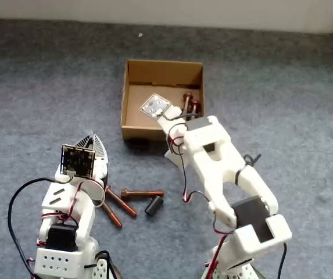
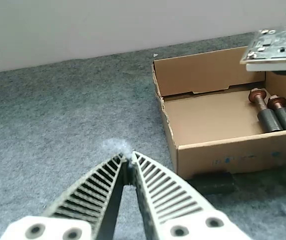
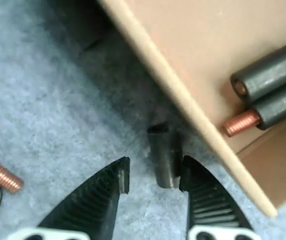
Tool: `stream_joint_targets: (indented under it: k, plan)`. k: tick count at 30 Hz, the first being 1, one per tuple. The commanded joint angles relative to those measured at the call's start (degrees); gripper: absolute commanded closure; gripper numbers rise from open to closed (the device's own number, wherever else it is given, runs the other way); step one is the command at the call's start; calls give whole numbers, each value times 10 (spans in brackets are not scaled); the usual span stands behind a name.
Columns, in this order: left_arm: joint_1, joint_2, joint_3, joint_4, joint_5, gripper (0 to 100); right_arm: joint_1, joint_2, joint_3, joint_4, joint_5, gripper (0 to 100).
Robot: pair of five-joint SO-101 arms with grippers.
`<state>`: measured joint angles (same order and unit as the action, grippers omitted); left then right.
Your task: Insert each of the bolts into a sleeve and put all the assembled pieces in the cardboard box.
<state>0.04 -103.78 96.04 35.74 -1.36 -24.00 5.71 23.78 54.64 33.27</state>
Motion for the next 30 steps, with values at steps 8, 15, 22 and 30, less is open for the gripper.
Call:
stream_joint_targets:
  k: [8,15,22,30]
  plan:
    - [-5,-4,11,-1,-4,993,7,80,-42,2,5,848]
    - [-5,-4,11,-1,-4,993,6,79,-44,22,4,989]
    - [-5,-4,11,-1,-4,993,3,-21,-41,122,-4,993]
    - [-5,-4,11,-1,-3,993,-37,-229,76,124,-130,993]
